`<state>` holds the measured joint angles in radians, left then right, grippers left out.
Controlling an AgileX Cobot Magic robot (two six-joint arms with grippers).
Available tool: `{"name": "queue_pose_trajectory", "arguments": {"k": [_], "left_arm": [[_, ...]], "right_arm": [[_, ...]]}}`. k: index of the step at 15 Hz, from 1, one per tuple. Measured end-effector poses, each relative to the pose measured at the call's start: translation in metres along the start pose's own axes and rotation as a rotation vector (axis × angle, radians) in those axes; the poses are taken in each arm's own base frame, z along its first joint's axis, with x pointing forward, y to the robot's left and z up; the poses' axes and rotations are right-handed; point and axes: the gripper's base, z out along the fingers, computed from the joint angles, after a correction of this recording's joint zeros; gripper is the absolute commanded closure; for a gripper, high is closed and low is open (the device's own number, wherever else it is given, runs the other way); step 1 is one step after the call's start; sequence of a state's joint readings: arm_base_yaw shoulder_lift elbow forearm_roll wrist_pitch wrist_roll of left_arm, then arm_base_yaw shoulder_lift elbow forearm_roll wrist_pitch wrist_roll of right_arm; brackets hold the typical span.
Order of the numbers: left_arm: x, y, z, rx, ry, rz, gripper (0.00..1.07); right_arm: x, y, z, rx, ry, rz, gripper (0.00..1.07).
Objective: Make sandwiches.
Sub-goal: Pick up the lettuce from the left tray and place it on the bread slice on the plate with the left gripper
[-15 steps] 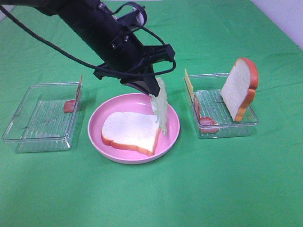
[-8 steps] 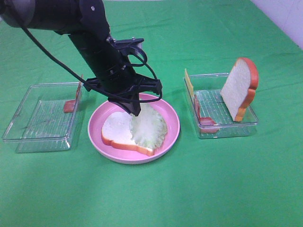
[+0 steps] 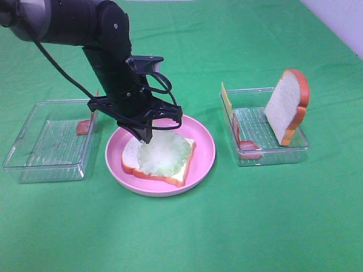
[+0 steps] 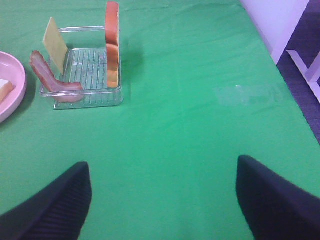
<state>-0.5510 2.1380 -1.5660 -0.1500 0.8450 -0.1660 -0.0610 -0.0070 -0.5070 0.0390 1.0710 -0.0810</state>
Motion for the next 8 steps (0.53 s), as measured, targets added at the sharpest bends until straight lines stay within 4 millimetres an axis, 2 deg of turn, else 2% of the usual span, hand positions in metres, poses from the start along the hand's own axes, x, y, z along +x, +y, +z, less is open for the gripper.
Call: {"name": "queue_pose_trajectory", "arguments": {"k": [2, 4, 5, 6, 7, 8], "left_arm": [[0.0, 0.001, 0.0, -0.007, -0.001, -0.002, 1.0], [0.0, 0.001, 0.0, -0.007, -0.001, -0.001, 0.89], [0.0, 0.001, 0.0, -0.008, -0.001, -0.001, 0.77], [0.0, 0.001, -0.001, -0.01, 0.001, 0.002, 0.6], [-0.006, -0.002, -0.01, -0.009, 0.007, 0.008, 0.4], [-0.008, -0.003, -0.013, -0.009, 0.006, 0.01, 0.35]], "right_arm": [[0.0, 0.0, 0.0, 0.0, 0.0, 0.0, 0.32], [0.0, 0.0, 0.0, 0.0, 0.0, 0.0, 0.32], [0.0, 0.0, 0.0, 0.0, 0.0, 0.0, 0.32], [0.0, 0.0, 0.0, 0.0, 0.0, 0.0, 0.32], [0.0, 0.0, 0.0, 0.0, 0.0, 0.0, 0.32], [0.0, 0.0, 0.0, 0.0, 0.0, 0.0, 0.32]]}}
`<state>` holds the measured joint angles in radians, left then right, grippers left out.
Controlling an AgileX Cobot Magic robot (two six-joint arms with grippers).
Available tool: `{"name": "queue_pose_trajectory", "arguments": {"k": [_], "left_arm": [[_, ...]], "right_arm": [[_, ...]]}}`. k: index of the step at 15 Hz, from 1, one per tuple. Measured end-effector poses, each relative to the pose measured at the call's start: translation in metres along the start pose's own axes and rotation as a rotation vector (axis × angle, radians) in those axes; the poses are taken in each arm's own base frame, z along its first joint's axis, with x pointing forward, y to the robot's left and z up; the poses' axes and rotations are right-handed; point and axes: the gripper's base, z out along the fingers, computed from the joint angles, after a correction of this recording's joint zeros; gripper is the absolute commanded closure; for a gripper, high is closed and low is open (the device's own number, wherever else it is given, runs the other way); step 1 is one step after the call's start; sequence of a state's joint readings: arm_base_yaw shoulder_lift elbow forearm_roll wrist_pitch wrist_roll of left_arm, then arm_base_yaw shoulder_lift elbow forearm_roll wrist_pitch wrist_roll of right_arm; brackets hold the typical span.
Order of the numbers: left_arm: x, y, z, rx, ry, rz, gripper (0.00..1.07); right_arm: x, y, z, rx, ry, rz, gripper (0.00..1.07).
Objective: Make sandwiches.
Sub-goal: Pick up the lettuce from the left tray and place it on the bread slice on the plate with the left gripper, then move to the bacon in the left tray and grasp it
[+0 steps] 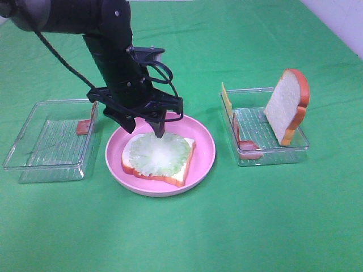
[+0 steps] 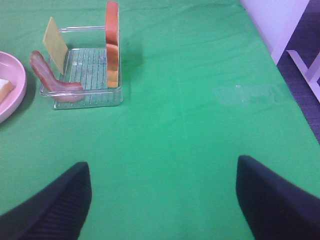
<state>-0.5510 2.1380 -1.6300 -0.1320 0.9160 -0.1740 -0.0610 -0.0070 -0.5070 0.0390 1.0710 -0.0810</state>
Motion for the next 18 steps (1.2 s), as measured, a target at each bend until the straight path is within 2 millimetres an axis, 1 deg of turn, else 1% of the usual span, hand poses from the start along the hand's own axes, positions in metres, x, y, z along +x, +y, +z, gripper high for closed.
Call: {"name": "queue_pose_trajectory", "arguments": {"k": [2, 3, 4, 5, 6, 8, 9, 11, 13, 15, 16, 18], "left_arm": [[-0.013, -0.004, -0.02, -0.009, -0.025, 0.022, 0.35], [-0.016, -0.005, -0.024, -0.013, -0.034, 0.024, 0.35], [-0.026, -0.006, -0.041, -0.038, -0.067, 0.025, 0.35], [-0.029, -0.006, -0.048, -0.053, -0.079, 0.023, 0.35], [-0.04, 0.002, -0.07, -0.093, -0.109, -0.016, 0.35], [-0.046, 0.027, -0.083, -0.123, -0.101, -0.081, 0.35], [-0.047, 0.035, -0.084, -0.131, -0.096, -0.098, 0.35], [-0.05, 0.066, -0.089, -0.153, -0.098, -0.166, 0.35], [-0.052, 0.088, -0.092, -0.168, -0.101, -0.211, 0.35], [-0.052, 0.095, -0.09, -0.177, -0.097, -0.222, 0.35], [-0.053, 0.095, -0.085, -0.178, -0.087, -0.224, 0.35], [-0.054, 0.098, -0.064, -0.178, -0.044, -0.23, 0.35]], "right_arm": [[0.0, 0.0, 0.0, 0.0, 0.0, 0.0, 0.32], [0.0, 0.0, 0.0, 0.0, 0.0, 0.0, 0.32], [0.0, 0.0, 0.0, 0.0, 0.0, 0.0, 0.32], [0.0, 0.0, 0.0, 0.0, 0.0, 0.0, 0.32], [0.0, 0.0, 0.0, 0.0, 0.0, 0.0, 0.32], [0.0, 0.0, 0.0, 0.0, 0.0, 0.0, 0.32], [0.0, 0.0, 0.0, 0.0, 0.0, 0.0, 0.32], [0.0, 0.0, 0.0, 0.0, 0.0, 0.0, 0.32], [0.0, 0.0, 0.0, 0.0, 0.0, 0.0, 0.32], [0.0, 0.0, 0.0, 0.0, 0.0, 0.0, 0.32], [0.0, 0.0, 0.0, 0.0, 0.0, 0.0, 0.32], [0.0, 0.0, 0.0, 0.0, 0.0, 0.0, 0.32]]}}
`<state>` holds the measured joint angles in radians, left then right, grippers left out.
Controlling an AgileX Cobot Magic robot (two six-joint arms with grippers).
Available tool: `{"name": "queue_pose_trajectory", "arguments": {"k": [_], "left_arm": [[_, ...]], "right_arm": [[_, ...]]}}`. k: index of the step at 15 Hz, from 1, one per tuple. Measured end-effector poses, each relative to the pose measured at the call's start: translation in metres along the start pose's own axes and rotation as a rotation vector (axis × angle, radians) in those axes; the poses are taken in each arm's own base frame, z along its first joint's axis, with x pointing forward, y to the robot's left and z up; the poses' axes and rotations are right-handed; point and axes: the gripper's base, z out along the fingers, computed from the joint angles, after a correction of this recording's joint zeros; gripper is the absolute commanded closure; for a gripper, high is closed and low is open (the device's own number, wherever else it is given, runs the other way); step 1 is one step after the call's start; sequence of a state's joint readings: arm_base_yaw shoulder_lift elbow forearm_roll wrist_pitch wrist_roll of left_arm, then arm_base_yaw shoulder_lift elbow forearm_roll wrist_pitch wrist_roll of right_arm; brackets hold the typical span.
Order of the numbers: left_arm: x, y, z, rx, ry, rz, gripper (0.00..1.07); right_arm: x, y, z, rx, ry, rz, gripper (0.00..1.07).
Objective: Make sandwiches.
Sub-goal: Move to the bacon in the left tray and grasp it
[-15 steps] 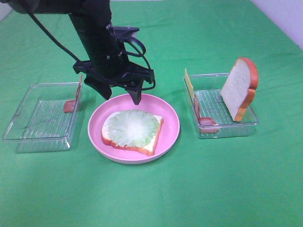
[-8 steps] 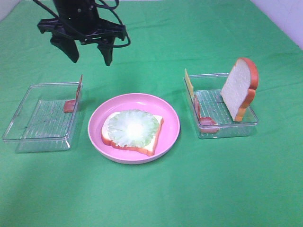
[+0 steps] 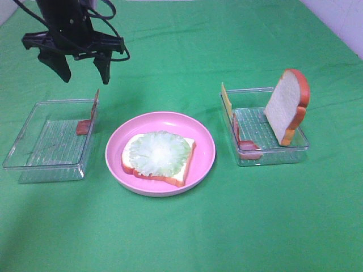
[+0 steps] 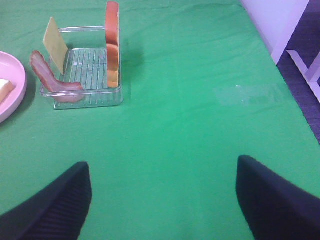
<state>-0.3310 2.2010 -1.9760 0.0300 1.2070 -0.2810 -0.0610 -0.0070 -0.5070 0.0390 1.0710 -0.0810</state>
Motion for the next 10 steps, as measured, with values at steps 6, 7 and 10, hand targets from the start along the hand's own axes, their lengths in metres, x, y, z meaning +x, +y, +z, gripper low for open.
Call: {"name": "queue_pose_trajectory", "arguments": {"k": [6, 7, 10], "left_arm": [[-0.002, -0.002, 0.051, -0.01, 0.041, 0.002, 0.36], [-0.002, -0.002, 0.054, -0.011, 0.046, 0.003, 0.38], [-0.005, -0.003, 0.055, -0.002, 0.016, 0.003, 0.49]], "right_arm": [[0.0, 0.0, 0.0, 0.0, 0.0, 0.0, 0.32], [0.0, 0.0, 0.0, 0.0, 0.0, 0.0, 0.32], [0.0, 0.0, 0.0, 0.0, 0.0, 0.0, 0.32]]}}
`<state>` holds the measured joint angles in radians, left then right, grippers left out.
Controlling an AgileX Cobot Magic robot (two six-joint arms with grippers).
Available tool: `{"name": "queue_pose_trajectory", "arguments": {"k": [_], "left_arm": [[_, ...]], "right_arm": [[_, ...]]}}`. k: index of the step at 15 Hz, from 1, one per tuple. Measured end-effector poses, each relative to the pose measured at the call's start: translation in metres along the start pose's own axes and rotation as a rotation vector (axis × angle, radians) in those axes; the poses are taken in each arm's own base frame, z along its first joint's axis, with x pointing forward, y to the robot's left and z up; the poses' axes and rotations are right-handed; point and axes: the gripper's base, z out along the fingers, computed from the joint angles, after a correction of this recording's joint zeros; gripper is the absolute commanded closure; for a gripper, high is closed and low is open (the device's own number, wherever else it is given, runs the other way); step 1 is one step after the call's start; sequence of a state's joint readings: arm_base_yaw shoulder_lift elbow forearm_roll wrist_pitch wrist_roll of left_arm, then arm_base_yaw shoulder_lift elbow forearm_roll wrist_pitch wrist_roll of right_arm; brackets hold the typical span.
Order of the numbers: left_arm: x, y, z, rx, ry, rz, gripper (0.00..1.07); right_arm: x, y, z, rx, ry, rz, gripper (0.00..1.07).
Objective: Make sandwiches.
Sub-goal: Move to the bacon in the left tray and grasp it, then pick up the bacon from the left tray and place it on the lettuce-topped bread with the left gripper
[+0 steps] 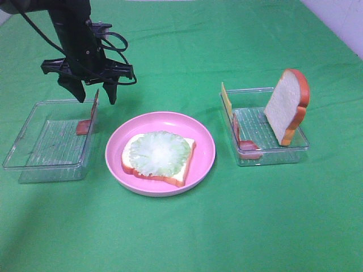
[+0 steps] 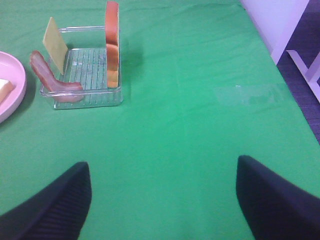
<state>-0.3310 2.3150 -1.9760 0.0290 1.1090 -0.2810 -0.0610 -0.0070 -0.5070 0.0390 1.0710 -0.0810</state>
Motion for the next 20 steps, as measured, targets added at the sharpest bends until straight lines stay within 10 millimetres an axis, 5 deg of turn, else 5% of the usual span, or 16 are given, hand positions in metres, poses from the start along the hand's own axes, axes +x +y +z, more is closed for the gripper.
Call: {"name": "queue_pose_trajectory", "arguments": {"k": [2, 9, 13, 15, 20], "left_arm": [[-0.001, 0.0, 0.0, 0.003, -0.011, -0.001, 0.55], [-0.001, 0.0, 0.0, 0.004, -0.012, -0.001, 1.04], [0.0, 0.0, -0.001, 0.001, -0.004, 0.0, 1.07], [-0.001, 0.0, -0.019, 0.006, -0.02, -0.001, 1.07], [0.001, -0.013, -0.101, 0.206, -0.127, 0.035, 1.07]], "right_arm": [[0.0, 0.0, 0.0, 0.0, 0.0, 0.0, 0.32], [0.0, 0.0, 0.0, 0.0, 0.0, 0.0, 0.32], [0.0, 0.0, 0.0, 0.0, 0.0, 0.0, 0.32], [0.0, 0.0, 0.0, 0.0, 0.0, 0.0, 0.32], [0.0, 0.0, 0.0, 0.0, 0.0, 0.0, 0.32]]}}
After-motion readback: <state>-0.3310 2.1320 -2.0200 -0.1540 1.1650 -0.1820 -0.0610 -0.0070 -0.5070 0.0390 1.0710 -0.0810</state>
